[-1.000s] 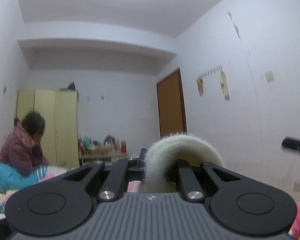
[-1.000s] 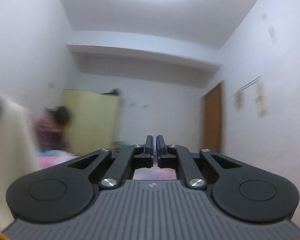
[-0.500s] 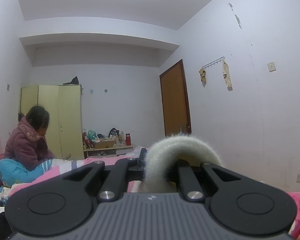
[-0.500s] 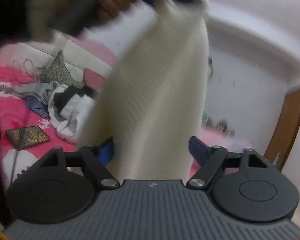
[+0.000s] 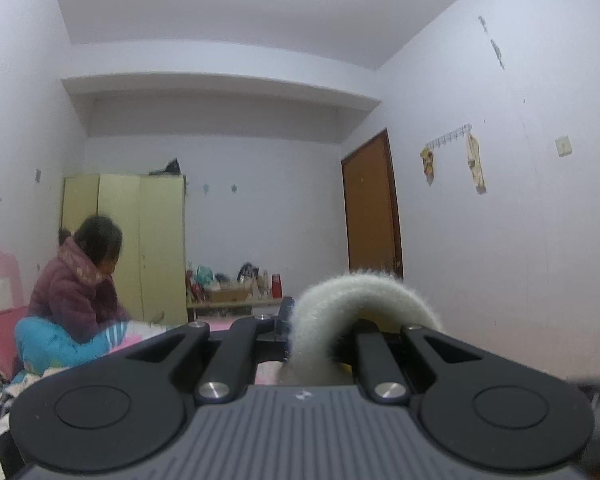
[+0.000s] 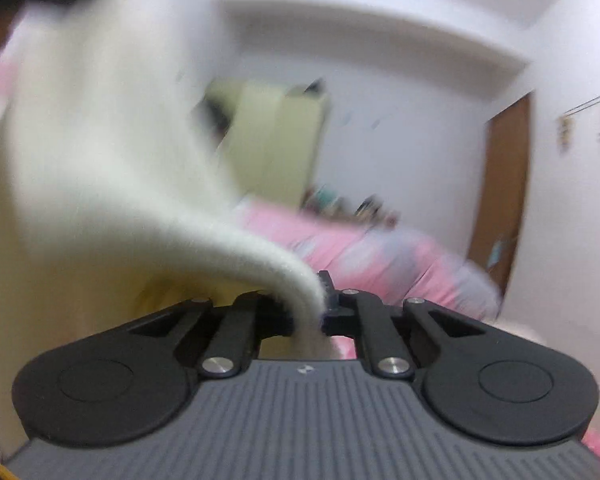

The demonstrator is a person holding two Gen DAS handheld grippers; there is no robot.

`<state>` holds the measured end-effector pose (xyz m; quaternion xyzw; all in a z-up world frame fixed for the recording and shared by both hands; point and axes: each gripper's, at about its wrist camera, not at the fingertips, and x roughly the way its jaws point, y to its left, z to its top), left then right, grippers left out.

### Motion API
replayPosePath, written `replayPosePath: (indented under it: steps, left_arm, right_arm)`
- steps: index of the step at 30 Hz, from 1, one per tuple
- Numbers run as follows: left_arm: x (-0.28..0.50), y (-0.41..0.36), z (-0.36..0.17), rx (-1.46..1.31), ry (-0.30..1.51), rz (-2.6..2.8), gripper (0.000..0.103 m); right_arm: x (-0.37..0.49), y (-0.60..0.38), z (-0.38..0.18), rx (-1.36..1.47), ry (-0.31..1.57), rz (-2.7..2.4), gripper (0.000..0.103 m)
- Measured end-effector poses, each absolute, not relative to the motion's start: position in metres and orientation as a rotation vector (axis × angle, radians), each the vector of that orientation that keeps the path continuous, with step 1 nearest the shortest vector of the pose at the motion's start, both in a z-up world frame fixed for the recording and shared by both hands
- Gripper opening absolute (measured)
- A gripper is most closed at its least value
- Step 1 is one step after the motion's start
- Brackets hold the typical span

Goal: Fold clothes
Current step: 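Lift the sweater high with both grippers to hang it open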

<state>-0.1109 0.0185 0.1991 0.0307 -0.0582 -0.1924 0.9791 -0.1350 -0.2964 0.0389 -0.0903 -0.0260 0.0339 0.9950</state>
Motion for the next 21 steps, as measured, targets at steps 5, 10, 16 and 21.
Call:
replayPosePath:
  steps: [5, 10, 16, 21]
  left_arm:
    - [-0.129, 0.012, 0.223, 0.059, -0.223, -0.411, 0.011]
    - [-0.150, 0.013, 0.245, 0.008, -0.321, -0.458, 0.011]
    - [-0.160, 0.008, 0.267, -0.023, -0.355, -0.531, 0.011]
    - [-0.152, -0.003, 0.266, -0.012, -0.371, -0.546, 0.011]
  right_arm:
    - [-0.160, -0.351, 0.123, -0.096, -0.242, 0.004, 0.007]
    - [-0.198, -0.384, 0.173, -0.061, -0.395, -0.026, 0.007]
    - [-0.230, -0.401, 0.200, -0.090, -0.517, -0.057, 0.007]
    - [-0.214, -0.403, 0.208, -0.103, -0.530, -0.069, 0.007]
